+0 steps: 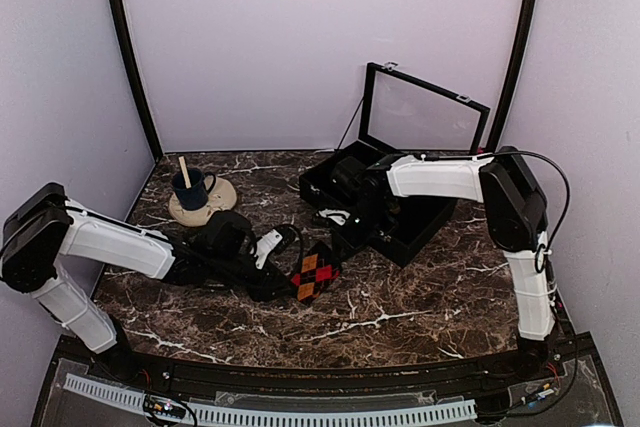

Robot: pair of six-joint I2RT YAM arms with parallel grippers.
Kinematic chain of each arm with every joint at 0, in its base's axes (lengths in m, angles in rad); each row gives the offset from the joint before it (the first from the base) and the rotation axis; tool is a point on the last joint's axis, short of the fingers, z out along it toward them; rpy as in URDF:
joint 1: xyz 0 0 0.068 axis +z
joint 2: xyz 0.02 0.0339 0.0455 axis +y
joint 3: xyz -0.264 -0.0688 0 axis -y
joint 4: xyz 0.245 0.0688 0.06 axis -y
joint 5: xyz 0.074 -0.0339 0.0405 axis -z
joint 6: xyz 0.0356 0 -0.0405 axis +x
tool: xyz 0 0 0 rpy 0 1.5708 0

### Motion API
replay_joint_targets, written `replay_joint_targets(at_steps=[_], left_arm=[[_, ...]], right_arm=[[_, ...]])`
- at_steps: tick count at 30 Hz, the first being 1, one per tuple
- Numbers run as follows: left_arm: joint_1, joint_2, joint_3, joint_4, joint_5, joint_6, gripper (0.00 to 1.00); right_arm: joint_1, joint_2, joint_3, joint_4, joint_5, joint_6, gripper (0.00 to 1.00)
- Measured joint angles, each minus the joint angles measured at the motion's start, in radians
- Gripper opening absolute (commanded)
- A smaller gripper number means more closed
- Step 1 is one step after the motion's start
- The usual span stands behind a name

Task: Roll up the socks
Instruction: Fold the sock at the corner of the board, then adjust the sock at the center of the board.

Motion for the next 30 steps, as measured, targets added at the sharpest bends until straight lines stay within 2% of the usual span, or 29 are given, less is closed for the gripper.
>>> replay_joint_targets(at_steps=[10,25,30], left_arm=[[-0.001,0.087,0.043,-0.05,-0.1,0.019,0.36],[-0.003,0.113,0.055,-0.058,-0.13,-0.006,0.36],[-0.006,0.095,0.034,-0.052,-0.133,-0.032,0.35]], right_arm=[[-0.014,0.024,0.022,0.0,0.066,0.032,0.3],[-0.019,0.025,0.057,0.012,0.181,0.047,0.36],[-0.011,-0.032,0.025,0.073,0.206,0.08,0.36]])
